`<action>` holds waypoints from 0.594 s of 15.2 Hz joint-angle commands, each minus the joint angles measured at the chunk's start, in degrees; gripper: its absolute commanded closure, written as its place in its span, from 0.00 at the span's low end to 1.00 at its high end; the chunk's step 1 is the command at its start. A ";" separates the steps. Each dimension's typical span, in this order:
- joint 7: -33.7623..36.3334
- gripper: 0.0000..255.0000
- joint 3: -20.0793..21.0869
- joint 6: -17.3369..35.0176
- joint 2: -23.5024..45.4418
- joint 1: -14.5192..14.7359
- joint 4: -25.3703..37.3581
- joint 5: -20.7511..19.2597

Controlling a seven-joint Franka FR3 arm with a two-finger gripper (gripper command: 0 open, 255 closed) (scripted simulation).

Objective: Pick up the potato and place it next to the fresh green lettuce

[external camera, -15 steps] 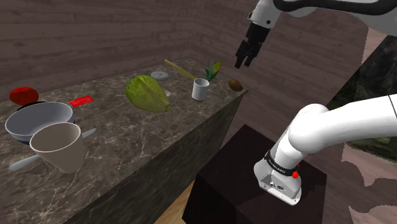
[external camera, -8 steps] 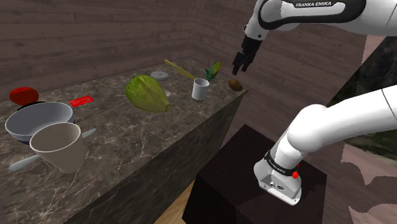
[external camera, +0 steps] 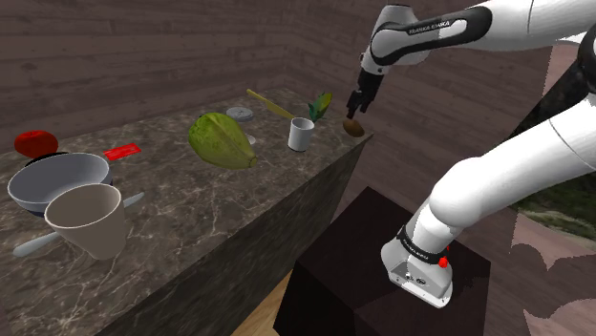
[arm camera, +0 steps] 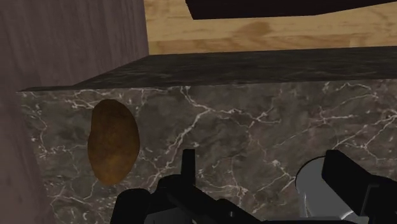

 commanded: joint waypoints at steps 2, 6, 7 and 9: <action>-2.09 0.00 -1.92 4.11 4.99 -0.78 1.37 -1.09; -5.24 0.00 -4.51 9.20 12.38 -1.74 4.31 -1.49; -6.08 0.00 -5.11 10.39 14.30 -1.99 5.21 -1.40; -7.83 0.00 -6.23 12.64 18.22 -2.52 7.21 -0.99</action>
